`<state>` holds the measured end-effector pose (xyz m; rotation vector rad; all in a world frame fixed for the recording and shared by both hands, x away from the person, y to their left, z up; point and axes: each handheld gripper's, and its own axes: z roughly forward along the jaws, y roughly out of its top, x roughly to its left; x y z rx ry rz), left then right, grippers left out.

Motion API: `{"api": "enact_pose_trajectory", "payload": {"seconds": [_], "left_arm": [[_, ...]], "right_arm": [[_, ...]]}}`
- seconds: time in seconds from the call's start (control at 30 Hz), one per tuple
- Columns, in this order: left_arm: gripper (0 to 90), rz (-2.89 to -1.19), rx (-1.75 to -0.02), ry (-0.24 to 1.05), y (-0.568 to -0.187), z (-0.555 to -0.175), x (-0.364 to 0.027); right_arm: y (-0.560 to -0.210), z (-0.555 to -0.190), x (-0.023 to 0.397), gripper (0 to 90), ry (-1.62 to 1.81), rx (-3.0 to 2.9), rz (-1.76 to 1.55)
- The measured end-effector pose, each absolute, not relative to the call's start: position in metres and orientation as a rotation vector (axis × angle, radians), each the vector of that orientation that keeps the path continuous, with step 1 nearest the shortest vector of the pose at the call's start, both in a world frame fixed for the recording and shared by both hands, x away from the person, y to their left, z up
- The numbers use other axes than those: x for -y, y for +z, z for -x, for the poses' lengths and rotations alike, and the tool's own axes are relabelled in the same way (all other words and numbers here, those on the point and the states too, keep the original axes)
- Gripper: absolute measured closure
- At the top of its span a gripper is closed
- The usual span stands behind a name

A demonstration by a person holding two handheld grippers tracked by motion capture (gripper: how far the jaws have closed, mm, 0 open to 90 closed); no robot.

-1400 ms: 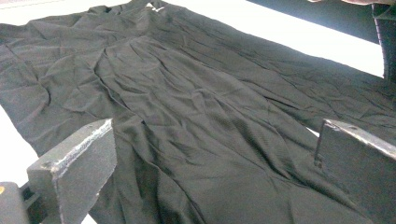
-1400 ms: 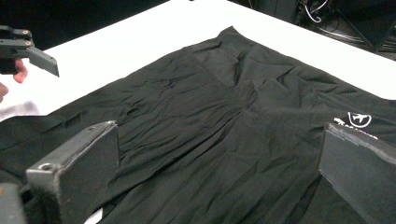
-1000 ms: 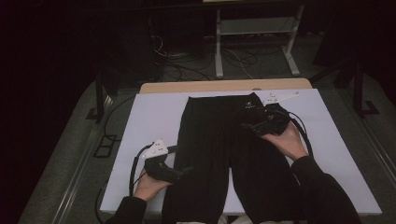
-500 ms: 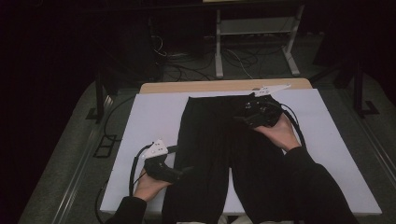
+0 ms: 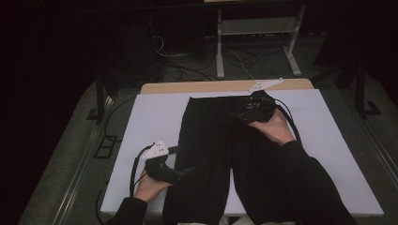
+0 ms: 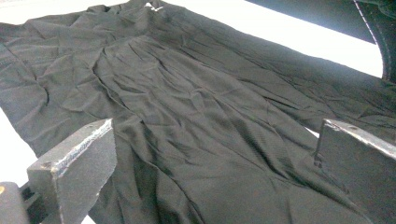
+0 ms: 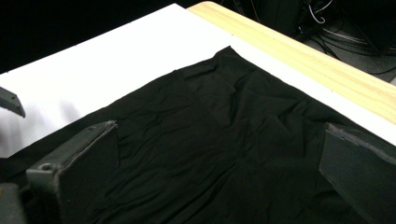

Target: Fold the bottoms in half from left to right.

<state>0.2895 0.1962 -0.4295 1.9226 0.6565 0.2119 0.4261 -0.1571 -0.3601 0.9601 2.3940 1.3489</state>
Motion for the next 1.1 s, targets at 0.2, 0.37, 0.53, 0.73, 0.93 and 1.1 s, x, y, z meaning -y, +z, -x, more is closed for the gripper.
{"api": "enact_pose_trajectory", "payload": {"seconds": [0.2,0.37,0.53,0.73,0.93,1.1], "left_arm": [[0.0,-1.922,-0.657,0.211,-0.430,-0.289,-0.196],[0.0,-1.922,-0.655,0.210,-0.429,-0.289,-0.196],[0.0,-1.922,-0.654,0.209,-0.429,-0.289,-0.196],[0.0,-1.921,-0.654,0.208,-0.429,-0.289,-0.196],[0.0,-1.918,-0.652,0.208,-0.429,-0.289,-0.197],[0.0,-1.918,-0.656,0.201,-0.429,-0.289,-0.197]], "right_arm": [[-0.358,-0.432,0.153,0.0,1.345,-2.395,-0.957],[-0.354,-0.440,0.147,0.0,1.327,-2.401,-0.948],[-0.351,-0.446,0.143,0.0,1.323,-2.403,-0.946],[-0.349,-0.455,0.133,0.0,1.316,-2.412,-0.944],[-0.348,-0.465,0.121,0.0,1.317,-2.417,-0.936],[-0.348,-0.472,0.112,0.0,1.311,-2.423,-0.923]]}}
